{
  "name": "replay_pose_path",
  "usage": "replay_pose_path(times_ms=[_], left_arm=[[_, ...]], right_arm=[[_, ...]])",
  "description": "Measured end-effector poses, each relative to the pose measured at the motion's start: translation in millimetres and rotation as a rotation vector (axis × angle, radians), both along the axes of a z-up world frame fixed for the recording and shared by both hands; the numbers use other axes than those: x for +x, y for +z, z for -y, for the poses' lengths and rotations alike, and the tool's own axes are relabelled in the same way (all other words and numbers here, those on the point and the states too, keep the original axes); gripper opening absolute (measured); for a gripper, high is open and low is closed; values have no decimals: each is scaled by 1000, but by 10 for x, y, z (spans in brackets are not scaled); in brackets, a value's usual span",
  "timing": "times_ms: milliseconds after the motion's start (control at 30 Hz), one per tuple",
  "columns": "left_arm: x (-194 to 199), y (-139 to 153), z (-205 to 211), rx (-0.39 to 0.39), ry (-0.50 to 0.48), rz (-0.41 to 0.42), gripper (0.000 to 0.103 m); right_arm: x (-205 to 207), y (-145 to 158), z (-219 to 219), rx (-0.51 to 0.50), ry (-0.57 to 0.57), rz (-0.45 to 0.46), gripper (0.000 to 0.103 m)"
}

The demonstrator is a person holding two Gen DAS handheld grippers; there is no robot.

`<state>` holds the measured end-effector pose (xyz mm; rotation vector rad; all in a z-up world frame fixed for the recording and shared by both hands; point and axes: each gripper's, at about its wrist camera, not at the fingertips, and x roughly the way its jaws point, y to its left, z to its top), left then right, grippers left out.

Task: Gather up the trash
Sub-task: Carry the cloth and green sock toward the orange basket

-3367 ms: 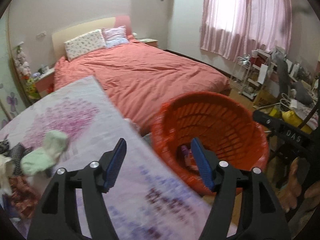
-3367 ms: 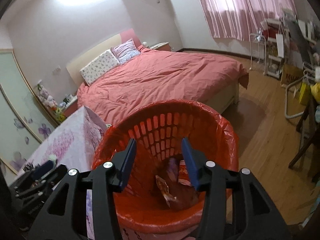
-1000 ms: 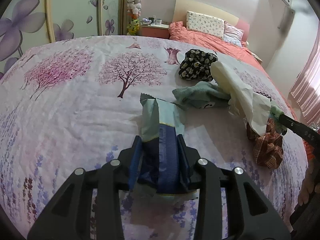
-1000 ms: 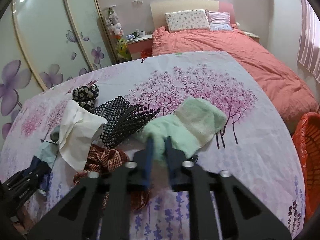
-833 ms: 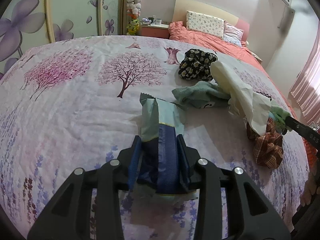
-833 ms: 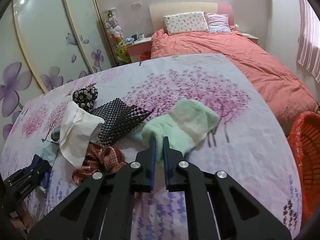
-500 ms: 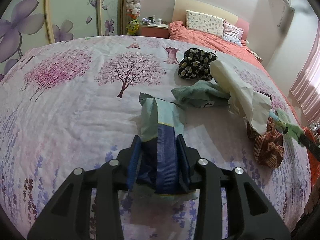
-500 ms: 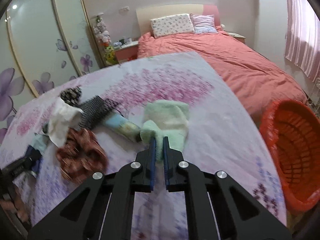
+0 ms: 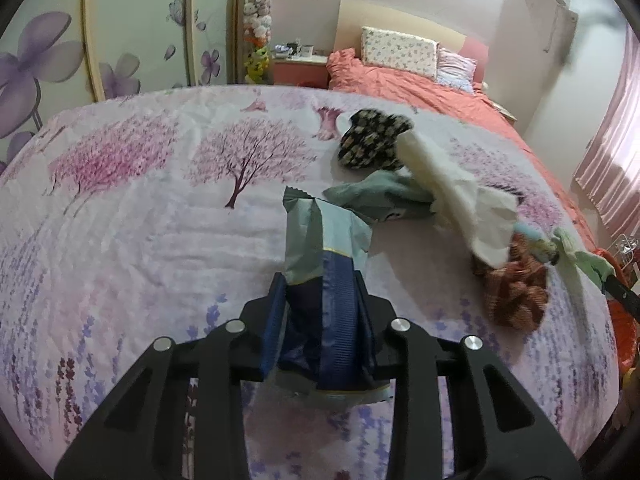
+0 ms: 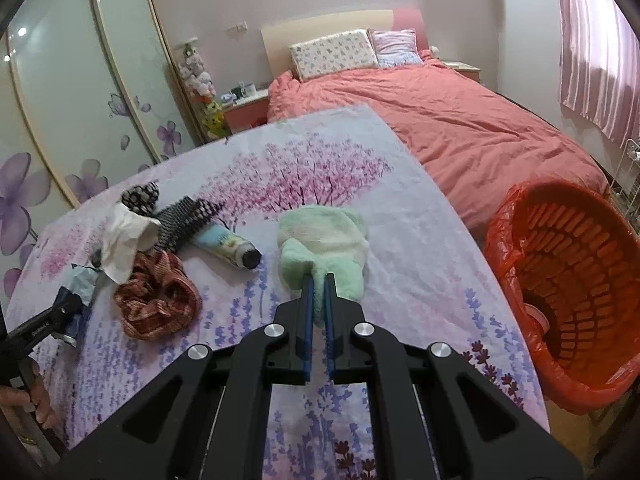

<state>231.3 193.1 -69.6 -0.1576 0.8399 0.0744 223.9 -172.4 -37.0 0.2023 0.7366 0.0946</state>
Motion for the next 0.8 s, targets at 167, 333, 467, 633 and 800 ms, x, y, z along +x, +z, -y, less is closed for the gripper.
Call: replay_pose_path(times_ms=[167,333,467,633,800], left_arm=[[-112,243,140,-5,-38,56,32],[-230,506,377,-10,-95,118,32],[-307,688,637,-14,-150,152,32],[-356,885,1040,-24,-235,189,32],[-359,1005,1513,-38,-330,213,32]], right_arm=[[-104,200,32,18,2,61,5],[-249,375,85,28,0,118,5],[-356,516,163,49,-3,158,5],[-503,682,317,68,-30,213,5],[-646,793,560,84,-85,258,5]])
